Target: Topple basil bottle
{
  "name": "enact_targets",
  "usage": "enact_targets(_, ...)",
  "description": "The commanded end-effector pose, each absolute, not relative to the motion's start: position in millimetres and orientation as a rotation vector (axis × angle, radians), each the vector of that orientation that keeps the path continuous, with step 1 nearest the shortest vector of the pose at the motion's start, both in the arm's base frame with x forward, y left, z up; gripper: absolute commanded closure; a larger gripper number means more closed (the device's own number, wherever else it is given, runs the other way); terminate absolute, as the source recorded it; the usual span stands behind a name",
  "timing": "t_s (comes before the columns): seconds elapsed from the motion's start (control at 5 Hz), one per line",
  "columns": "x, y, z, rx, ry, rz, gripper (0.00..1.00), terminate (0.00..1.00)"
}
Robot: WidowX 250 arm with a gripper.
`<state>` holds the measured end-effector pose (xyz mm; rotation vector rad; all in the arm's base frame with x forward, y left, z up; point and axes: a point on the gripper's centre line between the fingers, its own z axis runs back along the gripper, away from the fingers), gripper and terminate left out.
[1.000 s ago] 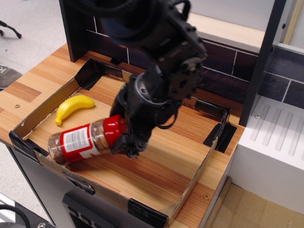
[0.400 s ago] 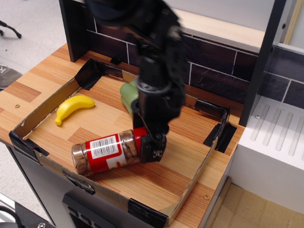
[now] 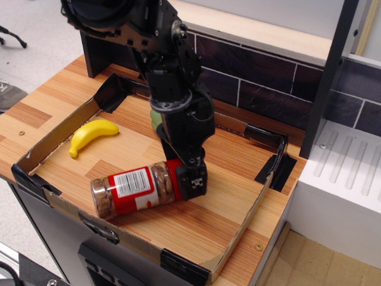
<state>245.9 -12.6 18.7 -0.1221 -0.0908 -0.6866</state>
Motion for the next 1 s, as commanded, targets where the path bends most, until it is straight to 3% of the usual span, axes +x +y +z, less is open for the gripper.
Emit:
enact_targets(0.0, 259, -5, 68, -0.122, -0.141, -0.617, 0.00, 0.00)
enact_targets(0.4, 271, 9, 110, -0.084, -0.219, -0.459, 0.00, 0.00)
enact_targets(0.6, 271, 9, 110, -0.084, -0.219, -0.459, 0.00, 0.00)
enact_targets(0.8, 271, 9, 110, -0.084, -0.219, -0.459, 0.00, 1.00)
